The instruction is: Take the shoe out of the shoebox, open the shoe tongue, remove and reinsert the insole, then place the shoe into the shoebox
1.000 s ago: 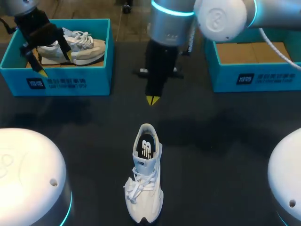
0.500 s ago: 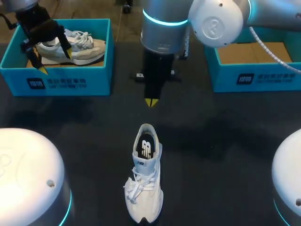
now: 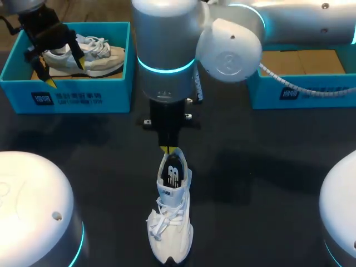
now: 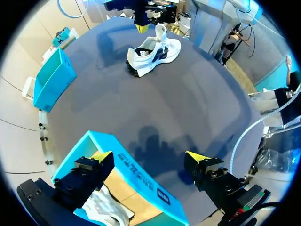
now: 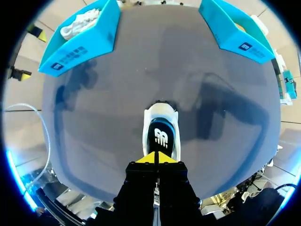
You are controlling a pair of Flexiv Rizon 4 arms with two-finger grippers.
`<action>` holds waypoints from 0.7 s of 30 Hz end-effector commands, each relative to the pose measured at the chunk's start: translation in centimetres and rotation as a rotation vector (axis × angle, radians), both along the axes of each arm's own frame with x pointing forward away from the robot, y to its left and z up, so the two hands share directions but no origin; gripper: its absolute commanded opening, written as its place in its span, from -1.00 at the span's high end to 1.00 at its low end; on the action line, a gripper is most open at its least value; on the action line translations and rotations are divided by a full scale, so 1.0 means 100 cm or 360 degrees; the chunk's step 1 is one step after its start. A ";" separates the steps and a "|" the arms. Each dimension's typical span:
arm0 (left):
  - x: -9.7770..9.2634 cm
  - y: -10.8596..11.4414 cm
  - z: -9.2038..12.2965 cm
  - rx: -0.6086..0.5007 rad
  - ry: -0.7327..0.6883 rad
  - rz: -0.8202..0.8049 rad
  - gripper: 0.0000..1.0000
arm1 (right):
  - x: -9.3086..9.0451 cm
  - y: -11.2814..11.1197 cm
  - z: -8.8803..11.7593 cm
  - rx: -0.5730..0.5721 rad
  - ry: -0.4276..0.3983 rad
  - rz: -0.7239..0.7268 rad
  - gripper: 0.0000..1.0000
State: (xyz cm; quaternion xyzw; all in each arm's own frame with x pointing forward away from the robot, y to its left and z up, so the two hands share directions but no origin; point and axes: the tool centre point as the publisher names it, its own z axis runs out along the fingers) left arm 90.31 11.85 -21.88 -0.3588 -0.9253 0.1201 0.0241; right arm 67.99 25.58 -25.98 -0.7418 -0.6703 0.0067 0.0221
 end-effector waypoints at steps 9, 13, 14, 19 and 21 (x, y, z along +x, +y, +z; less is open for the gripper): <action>-0.001 0.000 0.000 0.0004 -0.0002 0.0000 -1.00 | -0.002 0.016 -0.006 -0.0321 -0.0038 0.0102 1.00; -0.001 0.000 0.000 0.0004 -0.0002 0.0000 -1.00 | -0.002 0.018 -0.022 -0.0422 -0.0079 0.0153 1.00; -0.001 0.000 0.000 0.0004 -0.0002 0.0000 -1.00 | -0.002 0.018 -0.026 -0.0434 -0.0106 0.0172 1.00; -0.001 0.000 0.000 0.0004 -0.0002 0.0000 -1.00 | -0.002 0.016 -0.034 -0.0448 -0.0104 0.0160 1.00; -0.001 0.000 0.000 0.0004 -0.0002 0.0000 -1.00 | -0.002 0.016 -0.034 -0.0448 -0.0104 0.0160 1.00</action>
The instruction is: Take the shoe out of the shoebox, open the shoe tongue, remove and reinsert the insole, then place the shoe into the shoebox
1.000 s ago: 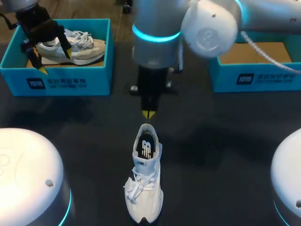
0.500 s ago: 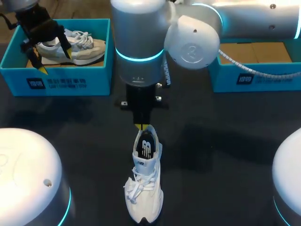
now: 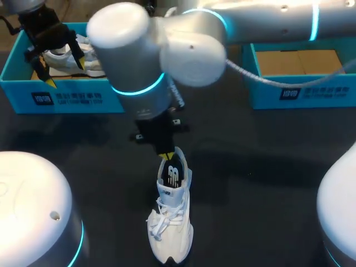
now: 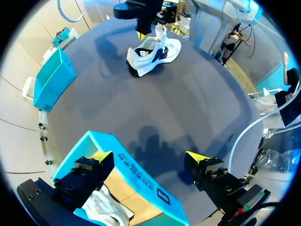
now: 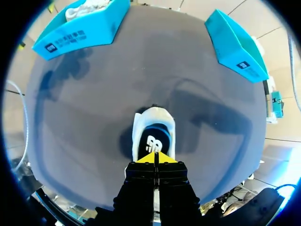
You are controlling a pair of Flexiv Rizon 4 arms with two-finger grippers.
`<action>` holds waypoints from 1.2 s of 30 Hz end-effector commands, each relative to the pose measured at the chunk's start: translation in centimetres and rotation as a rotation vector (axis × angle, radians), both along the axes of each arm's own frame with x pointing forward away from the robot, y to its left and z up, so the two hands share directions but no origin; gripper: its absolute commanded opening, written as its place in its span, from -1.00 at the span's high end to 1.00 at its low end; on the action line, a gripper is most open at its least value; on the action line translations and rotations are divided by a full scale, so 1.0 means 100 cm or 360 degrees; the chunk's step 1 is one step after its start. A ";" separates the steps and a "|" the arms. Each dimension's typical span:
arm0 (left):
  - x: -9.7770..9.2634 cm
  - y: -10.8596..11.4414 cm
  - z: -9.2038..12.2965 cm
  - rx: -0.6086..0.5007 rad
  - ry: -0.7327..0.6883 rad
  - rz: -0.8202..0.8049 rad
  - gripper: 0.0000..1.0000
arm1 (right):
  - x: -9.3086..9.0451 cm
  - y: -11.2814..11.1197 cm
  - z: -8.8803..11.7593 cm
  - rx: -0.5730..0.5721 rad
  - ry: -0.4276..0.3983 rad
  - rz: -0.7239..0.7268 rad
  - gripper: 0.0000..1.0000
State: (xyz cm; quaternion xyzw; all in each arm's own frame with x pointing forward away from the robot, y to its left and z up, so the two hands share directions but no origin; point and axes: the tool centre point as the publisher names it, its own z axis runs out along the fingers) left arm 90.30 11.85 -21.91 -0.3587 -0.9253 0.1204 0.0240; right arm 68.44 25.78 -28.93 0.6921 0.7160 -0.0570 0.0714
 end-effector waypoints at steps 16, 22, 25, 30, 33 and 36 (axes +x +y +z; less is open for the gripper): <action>-0.001 0.000 0.000 0.0005 -0.0002 0.0000 -1.00 | -0.020 0.013 -0.026 -0.0288 -0.0093 -0.0090 1.00; -0.001 0.000 0.000 0.0005 -0.0002 0.0000 -1.00 | -0.024 0.006 -0.039 -0.0394 -0.0062 -0.0112 1.00; -0.001 0.000 0.000 0.0005 -0.0002 0.0000 -1.00 | -0.026 -0.002 -0.041 -0.0472 -0.0045 -0.0127 1.00; -0.001 0.000 0.000 0.0005 -0.0002 0.0000 -1.00 | -0.027 -0.013 -0.046 -0.0497 -0.0004 -0.0137 1.00; -0.001 0.000 0.000 0.0005 -0.0002 0.0000 -1.00 | -0.024 -0.018 -0.055 -0.0496 0.0015 -0.0128 1.00; -0.001 0.000 0.000 0.0005 -0.0002 0.0000 -1.00 | -0.021 -0.023 -0.063 -0.0465 0.0029 -0.0129 1.00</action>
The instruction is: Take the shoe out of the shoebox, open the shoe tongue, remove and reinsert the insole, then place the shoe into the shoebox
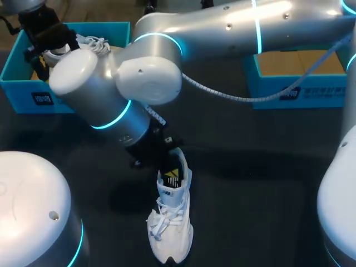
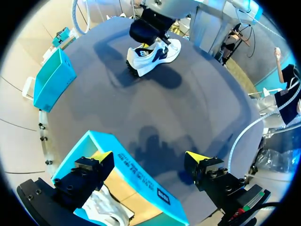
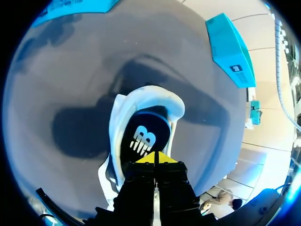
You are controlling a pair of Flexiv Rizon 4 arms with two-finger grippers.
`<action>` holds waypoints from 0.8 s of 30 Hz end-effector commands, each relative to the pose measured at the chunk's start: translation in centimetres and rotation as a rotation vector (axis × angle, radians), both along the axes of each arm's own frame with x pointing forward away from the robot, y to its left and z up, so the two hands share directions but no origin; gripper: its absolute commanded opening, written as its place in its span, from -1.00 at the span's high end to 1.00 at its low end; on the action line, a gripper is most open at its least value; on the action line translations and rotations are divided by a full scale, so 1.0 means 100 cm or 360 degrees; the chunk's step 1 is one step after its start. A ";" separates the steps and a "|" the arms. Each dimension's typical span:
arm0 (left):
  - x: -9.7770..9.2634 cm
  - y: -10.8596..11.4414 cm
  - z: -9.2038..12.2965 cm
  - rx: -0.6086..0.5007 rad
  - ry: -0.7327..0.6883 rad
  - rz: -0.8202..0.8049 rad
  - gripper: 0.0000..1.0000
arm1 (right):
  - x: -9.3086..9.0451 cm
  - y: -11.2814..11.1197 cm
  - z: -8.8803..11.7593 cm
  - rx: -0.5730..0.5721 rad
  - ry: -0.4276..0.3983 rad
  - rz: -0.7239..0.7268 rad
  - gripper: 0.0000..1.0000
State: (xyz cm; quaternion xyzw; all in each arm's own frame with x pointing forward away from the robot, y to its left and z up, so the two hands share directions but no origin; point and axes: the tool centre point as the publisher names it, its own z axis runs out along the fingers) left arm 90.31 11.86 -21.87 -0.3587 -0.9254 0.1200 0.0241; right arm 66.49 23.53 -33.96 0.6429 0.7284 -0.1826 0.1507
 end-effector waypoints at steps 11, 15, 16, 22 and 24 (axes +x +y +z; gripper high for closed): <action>-0.001 0.000 0.000 0.0004 -0.0002 0.0000 -1.00 | 0.011 -0.011 -0.035 0.0103 -0.0107 -0.0190 1.00; -0.001 0.000 0.000 0.0004 -0.0002 0.0000 -1.00 | 0.012 -0.007 -0.016 0.0055 -0.0097 -0.0171 1.00; -0.001 0.000 0.000 0.0004 -0.0002 0.0000 -1.00 | 0.013 -0.006 -0.012 0.0046 -0.0082 -0.0163 1.00; -0.001 0.000 0.000 0.0004 -0.0002 0.0000 -1.00 | 0.020 -0.005 -0.002 -0.0051 -0.0007 -0.0084 1.00; -0.001 0.000 0.000 0.0004 -0.0002 0.0000 -1.00 | 0.022 -0.008 -0.006 -0.0033 0.0009 -0.0063 1.00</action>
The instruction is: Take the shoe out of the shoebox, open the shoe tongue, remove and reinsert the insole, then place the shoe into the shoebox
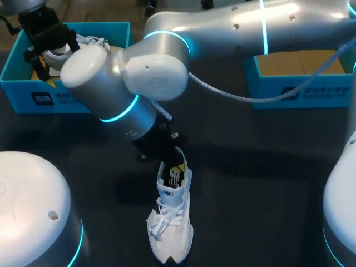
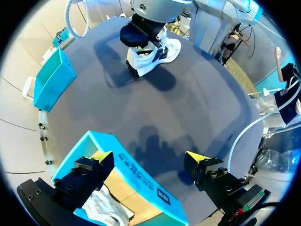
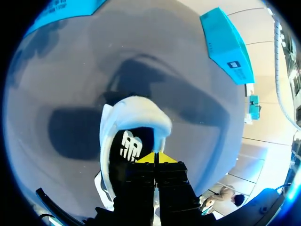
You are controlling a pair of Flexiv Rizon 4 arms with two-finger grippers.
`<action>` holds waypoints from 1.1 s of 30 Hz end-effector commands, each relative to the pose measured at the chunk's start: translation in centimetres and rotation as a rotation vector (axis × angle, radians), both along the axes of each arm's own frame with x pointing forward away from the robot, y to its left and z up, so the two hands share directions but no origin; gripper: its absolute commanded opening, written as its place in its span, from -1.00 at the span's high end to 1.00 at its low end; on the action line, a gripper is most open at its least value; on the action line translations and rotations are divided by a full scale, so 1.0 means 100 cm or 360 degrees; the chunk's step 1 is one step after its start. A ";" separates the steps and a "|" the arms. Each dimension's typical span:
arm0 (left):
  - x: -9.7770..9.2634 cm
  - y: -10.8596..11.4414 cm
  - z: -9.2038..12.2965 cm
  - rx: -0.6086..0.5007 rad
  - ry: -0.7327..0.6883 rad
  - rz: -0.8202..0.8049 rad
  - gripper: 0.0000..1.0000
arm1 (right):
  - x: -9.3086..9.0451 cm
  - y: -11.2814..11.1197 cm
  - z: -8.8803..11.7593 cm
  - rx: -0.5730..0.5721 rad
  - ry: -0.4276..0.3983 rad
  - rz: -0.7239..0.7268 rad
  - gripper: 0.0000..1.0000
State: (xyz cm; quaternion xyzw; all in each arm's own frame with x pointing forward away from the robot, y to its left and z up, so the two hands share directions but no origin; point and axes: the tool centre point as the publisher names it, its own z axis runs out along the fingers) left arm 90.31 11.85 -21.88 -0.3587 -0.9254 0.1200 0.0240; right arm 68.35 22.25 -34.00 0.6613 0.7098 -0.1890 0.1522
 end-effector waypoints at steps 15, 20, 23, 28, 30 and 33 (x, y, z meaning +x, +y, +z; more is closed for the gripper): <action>-0.001 0.000 0.000 0.0004 -0.0002 0.0000 -1.00 | 0.006 -0.006 -0.049 0.0082 0.0151 0.0053 1.00; -0.001 0.000 0.000 0.0004 -0.0002 0.0000 -1.00 | 0.009 -0.005 -0.057 0.0232 0.0210 0.0060 1.00; -0.001 0.000 0.000 0.0004 -0.0002 0.0000 -1.00 | 0.014 0.000 -0.045 0.0277 0.0211 0.0078 1.00; -0.001 0.000 0.000 0.0004 -0.0002 0.0000 -1.00 | 0.016 -0.004 -0.016 0.0239 0.0224 0.0100 1.00; -0.001 0.000 0.000 0.0004 -0.0002 0.0000 -1.00 | 0.016 -0.007 -0.010 0.0230 0.0249 0.0127 1.00; -0.001 0.000 0.000 0.0004 -0.0002 0.0000 -1.00 | 0.018 -0.008 -0.010 0.0201 0.0259 0.0146 1.00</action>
